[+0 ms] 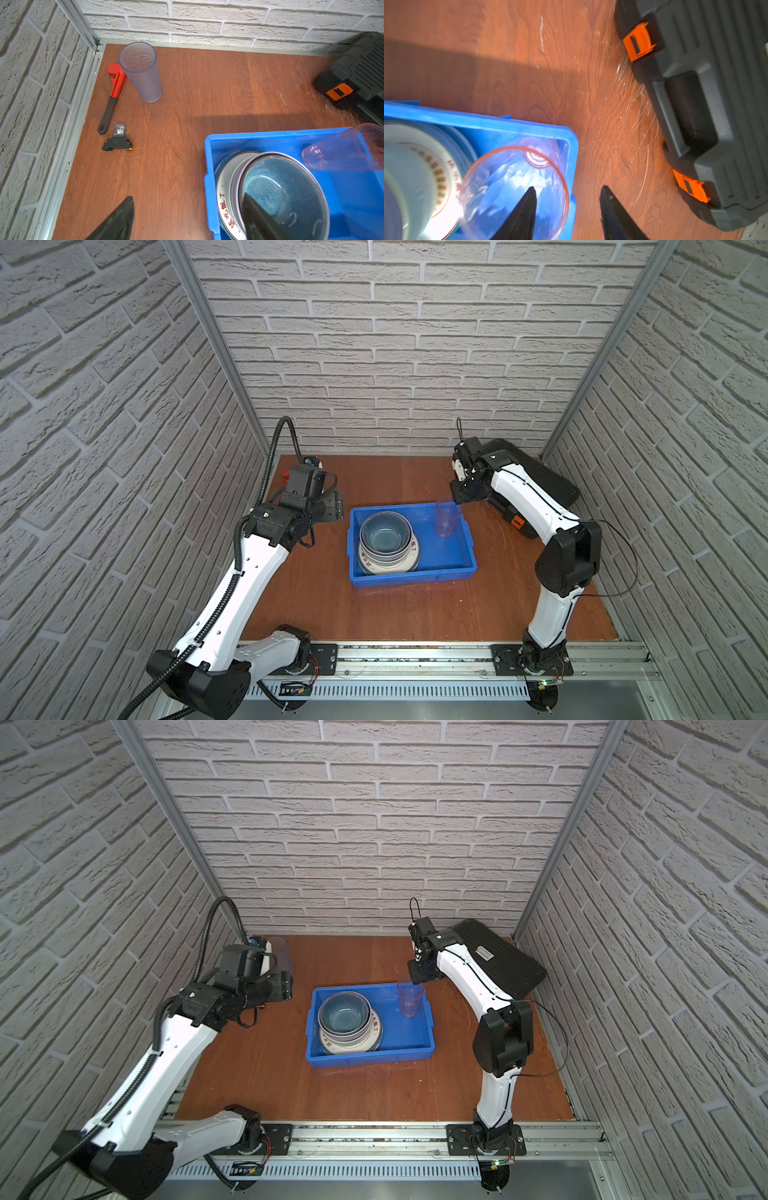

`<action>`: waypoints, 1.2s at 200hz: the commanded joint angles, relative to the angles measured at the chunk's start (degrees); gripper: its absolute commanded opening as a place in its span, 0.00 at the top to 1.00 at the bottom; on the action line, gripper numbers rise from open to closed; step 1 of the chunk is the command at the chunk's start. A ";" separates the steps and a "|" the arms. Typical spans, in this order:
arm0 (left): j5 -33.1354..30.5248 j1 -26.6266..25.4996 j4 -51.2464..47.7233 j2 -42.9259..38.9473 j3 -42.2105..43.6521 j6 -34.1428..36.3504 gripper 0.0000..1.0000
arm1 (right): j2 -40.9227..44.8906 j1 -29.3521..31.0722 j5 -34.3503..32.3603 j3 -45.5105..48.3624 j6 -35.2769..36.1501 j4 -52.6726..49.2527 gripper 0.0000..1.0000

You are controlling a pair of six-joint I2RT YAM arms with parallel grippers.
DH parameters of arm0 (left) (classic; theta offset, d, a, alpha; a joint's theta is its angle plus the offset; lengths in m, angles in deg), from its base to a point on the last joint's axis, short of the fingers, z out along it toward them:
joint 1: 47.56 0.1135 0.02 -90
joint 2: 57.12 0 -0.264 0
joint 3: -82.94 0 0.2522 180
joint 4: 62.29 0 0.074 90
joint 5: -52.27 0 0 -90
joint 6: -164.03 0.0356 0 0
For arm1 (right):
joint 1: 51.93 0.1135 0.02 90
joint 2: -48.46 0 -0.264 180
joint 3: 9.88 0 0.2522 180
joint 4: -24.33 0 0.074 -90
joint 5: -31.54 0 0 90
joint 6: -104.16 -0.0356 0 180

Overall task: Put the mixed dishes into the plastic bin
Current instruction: 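Lower the pink cup upright into the bin corner and open the right gripper, then move the left gripper down to the clear blue cup while right gripper rises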

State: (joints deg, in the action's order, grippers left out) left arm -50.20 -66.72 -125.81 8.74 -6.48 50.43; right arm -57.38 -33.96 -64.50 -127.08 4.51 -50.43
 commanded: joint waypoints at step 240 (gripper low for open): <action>21.43 28.91 -2.36 52.53 -42.41 0.76 0.45 | 37.98 3.63 22.72 34.61 0.18 20.21 0.42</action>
State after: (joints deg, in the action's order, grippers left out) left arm -30.42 -38.30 -125.44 57.22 -43.33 50.02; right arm -21.51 -31.09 -42.89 -93.31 4.07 -33.25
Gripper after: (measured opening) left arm 0.562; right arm 0.581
